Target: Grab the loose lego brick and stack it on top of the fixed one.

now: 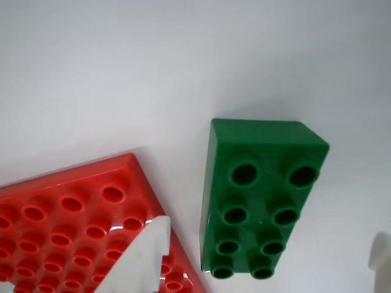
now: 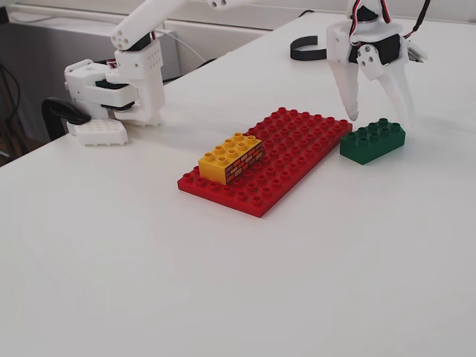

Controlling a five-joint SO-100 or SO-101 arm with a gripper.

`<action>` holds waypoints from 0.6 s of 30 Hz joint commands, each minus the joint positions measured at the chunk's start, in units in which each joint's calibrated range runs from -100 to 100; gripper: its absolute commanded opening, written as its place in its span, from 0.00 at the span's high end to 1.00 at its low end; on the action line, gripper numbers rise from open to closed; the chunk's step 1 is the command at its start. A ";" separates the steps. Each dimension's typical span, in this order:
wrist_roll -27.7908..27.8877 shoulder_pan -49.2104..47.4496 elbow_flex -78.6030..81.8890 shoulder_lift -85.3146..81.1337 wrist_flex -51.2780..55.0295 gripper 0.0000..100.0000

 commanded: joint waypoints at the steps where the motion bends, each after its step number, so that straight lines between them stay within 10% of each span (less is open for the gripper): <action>1: 0.22 1.34 0.82 -0.72 -0.27 0.66; 7: 0.27 2.15 1.09 3.09 -1.05 0.67; 14: 0.37 1.85 0.91 6.06 -3.39 1.00; 18: 0.32 1.56 0.91 6.06 -2.61 0.97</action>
